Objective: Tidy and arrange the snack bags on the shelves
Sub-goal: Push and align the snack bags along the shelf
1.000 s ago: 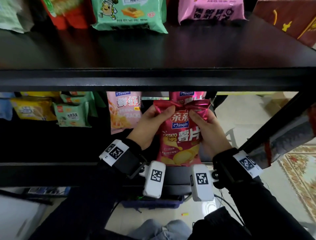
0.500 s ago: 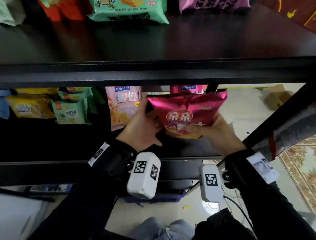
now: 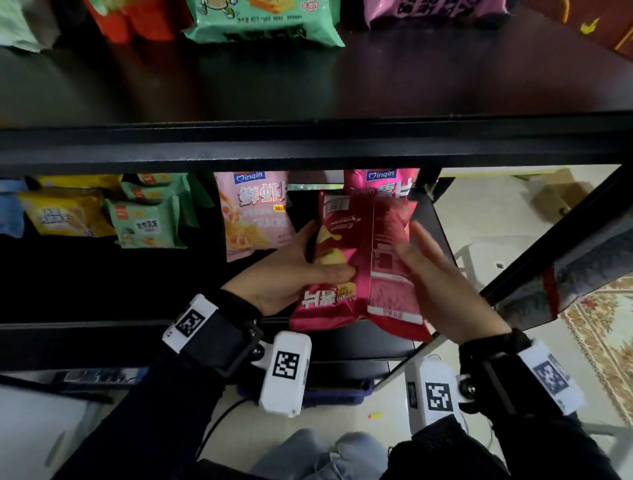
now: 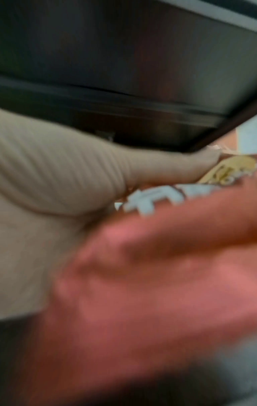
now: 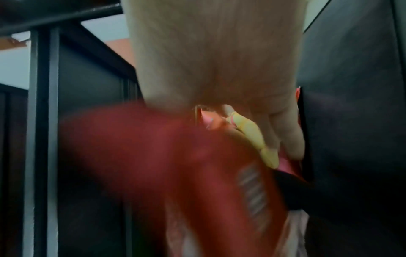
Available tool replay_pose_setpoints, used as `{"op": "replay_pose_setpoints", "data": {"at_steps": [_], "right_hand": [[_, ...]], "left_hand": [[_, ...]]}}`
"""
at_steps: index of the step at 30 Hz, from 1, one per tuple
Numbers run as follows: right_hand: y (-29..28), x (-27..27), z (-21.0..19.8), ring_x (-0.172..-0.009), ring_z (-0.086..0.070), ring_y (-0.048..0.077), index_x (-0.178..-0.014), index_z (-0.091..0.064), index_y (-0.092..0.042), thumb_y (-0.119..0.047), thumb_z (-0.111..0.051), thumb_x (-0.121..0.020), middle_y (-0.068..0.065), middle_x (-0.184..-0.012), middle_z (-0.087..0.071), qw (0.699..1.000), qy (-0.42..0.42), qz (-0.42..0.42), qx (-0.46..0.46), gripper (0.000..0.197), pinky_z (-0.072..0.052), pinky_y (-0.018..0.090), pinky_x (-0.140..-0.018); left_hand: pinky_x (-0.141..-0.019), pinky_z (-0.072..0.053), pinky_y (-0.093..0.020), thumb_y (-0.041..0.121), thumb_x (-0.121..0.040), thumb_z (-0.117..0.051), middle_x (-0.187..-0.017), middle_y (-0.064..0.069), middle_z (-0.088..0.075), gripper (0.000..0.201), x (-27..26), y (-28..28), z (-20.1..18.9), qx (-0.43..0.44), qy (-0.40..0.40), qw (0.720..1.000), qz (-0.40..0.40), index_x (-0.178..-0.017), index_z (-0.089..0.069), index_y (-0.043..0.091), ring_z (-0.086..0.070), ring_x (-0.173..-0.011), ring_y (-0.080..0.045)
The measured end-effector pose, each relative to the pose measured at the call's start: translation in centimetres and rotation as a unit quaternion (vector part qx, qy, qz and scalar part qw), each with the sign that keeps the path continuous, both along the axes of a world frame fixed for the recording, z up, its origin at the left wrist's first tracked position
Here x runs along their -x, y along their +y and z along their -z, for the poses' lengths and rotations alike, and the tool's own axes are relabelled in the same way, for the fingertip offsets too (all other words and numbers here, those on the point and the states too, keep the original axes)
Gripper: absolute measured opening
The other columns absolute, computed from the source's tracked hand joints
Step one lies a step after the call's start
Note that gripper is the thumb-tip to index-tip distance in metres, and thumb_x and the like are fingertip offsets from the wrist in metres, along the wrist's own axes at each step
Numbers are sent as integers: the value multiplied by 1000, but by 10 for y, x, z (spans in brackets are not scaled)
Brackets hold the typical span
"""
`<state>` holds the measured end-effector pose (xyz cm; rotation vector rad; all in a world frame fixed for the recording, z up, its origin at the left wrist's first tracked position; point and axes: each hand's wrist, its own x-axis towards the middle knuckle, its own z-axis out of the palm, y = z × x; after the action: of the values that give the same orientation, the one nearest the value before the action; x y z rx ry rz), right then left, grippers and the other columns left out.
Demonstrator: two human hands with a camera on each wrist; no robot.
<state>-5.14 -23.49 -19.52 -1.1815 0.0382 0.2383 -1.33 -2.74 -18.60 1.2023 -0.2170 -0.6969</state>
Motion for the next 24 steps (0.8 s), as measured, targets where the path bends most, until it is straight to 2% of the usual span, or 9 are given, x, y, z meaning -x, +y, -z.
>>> {"op": "replay_pose_setpoints", "data": {"at_steps": [3, 6, 8, 10, 14, 17, 18, 21, 24], "right_hand": [[9, -1, 10, -93, -72, 21, -122, -53, -22, -28, -65, -77, 3, -105, -73, 999, 5, -40, 21, 48, -58, 30, -68], [13, 2, 18, -96, -71, 17, -115, -56, -28, -27, -66, -77, -3, -106, -73, 998, -24, -24, 52, 40, -57, 27, -72], [12, 3, 22, -104, -68, 18, -119, -54, -32, -27, -69, -78, -3, -112, -71, 997, -37, -21, 62, 45, -56, 28, -78], [10, 2, 22, -109, -65, 18, -126, -50, -32, -25, -73, -79, -1, -118, -68, 996, -50, -28, 65, 53, -55, 28, -82], [6, -2, 19, -117, -61, 19, -135, -43, -27, -20, -70, -80, 2, -126, -64, 991, -67, -75, 93, 62, -53, 30, -91], [9, -2, 18, -109, -65, 15, -123, -52, -32, -35, -80, -71, -3, -118, -68, 991, -69, -35, 106, 60, -55, 26, -84], [9, -2, 19, -106, -67, 15, -120, -54, -32, -37, -81, -69, -3, -115, -70, 991, -69, -16, 109, 58, -56, 26, -81], [5, -2, 20, -102, -68, 16, -114, -58, -35, -34, -80, -67, -2, -109, -72, 989, -78, -22, 121, 51, -56, 27, -81], [1, -3, 21, -108, -66, 16, -121, -53, -36, -27, -81, -71, -1, -116, -70, 985, -75, -91, 128, 58, -55, 27, -85]], "left_hand": [[-83, -57, -32, 4, -69, -78, -114, -4, -70, 67, 4, -5, 6, -24, -17, 1000, -5, -124, -48, 28, -68, -104, -21], [-84, -56, -31, 20, -69, -74, -110, -2, -72, 50, 5, -5, 11, -50, -26, 998, -19, -116, -58, 25, -69, -101, -19], [-85, -56, -30, 18, -67, -75, -110, -3, -72, 46, 5, -5, 14, -55, -33, 998, -27, -110, -64, 25, -69, -102, -19], [-79, -56, -27, 12, -66, -76, -106, -3, -73, 47, 5, -4, 16, -49, -39, 997, -40, -112, -64, 21, -69, -97, -17], [-56, -52, -21, 9, -66, -80, -89, 4, -71, 68, 6, -3, 16, -58, -52, 995, -63, -128, -52, 11, -67, -72, -6], [-83, -57, -39, 11, -64, -85, -115, -9, -69, 79, 8, -8, 17, -69, -57, 994, -65, -134, -48, 16, -67, -104, -23], [-88, -55, -39, 13, -65, -85, -119, -9, -68, 79, 9, -9, 16, -59, -56, 995, -65, -134, -47, 17, -65, -109, -24], [-86, -56, -32, 32, -59, -89, -110, -1, -71, 73, 8, -9, 11, -14, -51, 995, -85, -121, -55, 19, -67, -102, -16], [-77, -55, -27, 26, -61, -82, -99, 1, -75, 50, 4, -6, 6, -2, -67, 988, -141, -107, -63, 19, -70, -92, -14]]}}
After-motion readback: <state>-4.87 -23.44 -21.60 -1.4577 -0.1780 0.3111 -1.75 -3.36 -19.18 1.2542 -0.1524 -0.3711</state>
